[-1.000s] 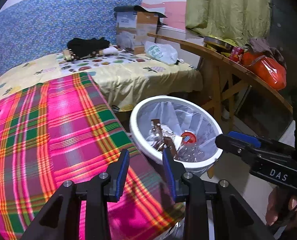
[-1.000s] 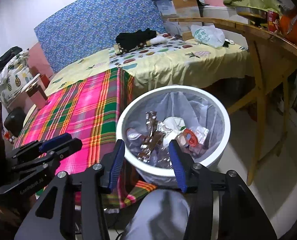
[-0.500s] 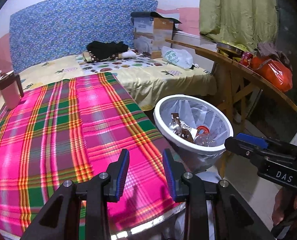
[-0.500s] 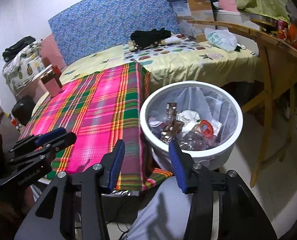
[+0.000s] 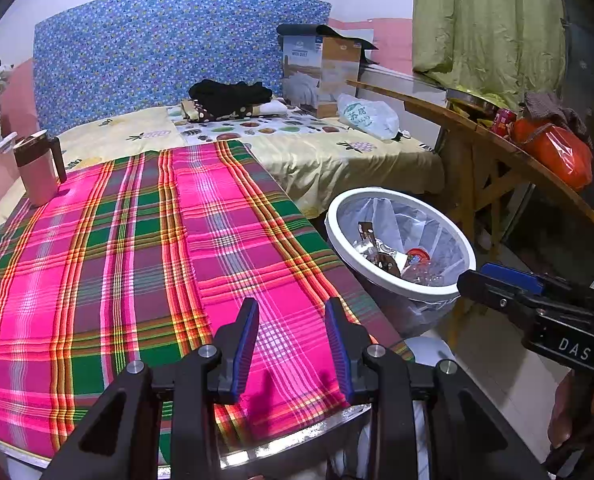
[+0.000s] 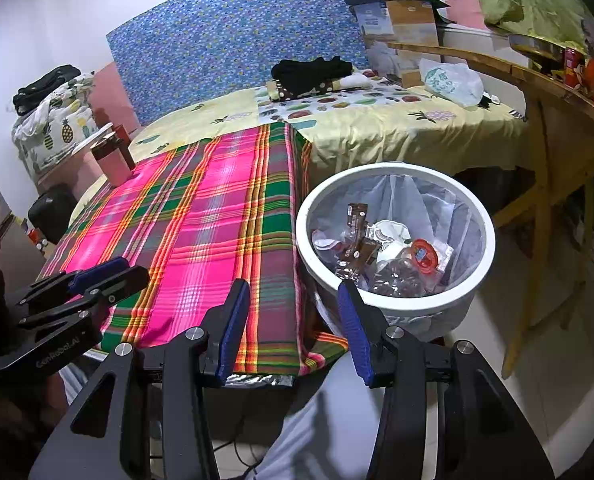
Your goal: Collect trash
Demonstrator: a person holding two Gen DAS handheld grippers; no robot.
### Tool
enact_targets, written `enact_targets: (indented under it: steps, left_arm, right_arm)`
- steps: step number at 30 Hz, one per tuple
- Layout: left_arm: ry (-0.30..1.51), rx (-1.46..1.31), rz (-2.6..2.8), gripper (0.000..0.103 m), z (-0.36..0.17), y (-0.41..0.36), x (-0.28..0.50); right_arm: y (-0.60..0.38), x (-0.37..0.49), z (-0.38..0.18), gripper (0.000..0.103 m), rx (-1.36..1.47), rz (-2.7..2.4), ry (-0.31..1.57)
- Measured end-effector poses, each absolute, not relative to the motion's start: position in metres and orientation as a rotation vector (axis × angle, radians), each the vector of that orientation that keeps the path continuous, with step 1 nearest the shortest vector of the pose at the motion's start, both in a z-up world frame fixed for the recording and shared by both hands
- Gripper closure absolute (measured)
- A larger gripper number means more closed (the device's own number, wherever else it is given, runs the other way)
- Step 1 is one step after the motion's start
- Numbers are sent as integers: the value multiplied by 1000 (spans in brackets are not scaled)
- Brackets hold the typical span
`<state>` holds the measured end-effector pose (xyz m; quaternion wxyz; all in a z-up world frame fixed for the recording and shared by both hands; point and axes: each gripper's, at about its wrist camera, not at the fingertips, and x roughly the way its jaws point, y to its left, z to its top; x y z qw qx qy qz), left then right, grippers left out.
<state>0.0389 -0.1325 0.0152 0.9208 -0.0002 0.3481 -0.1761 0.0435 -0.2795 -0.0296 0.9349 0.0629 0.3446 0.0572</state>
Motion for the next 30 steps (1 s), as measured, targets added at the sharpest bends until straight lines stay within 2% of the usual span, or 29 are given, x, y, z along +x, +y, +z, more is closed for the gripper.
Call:
enact_targets:
  steps: [30]
  left_arm:
    - [722, -5, -361, 69, 13, -131, 40]
  right_arm:
    - [-274, 42, -29, 56, 127, 118, 706]
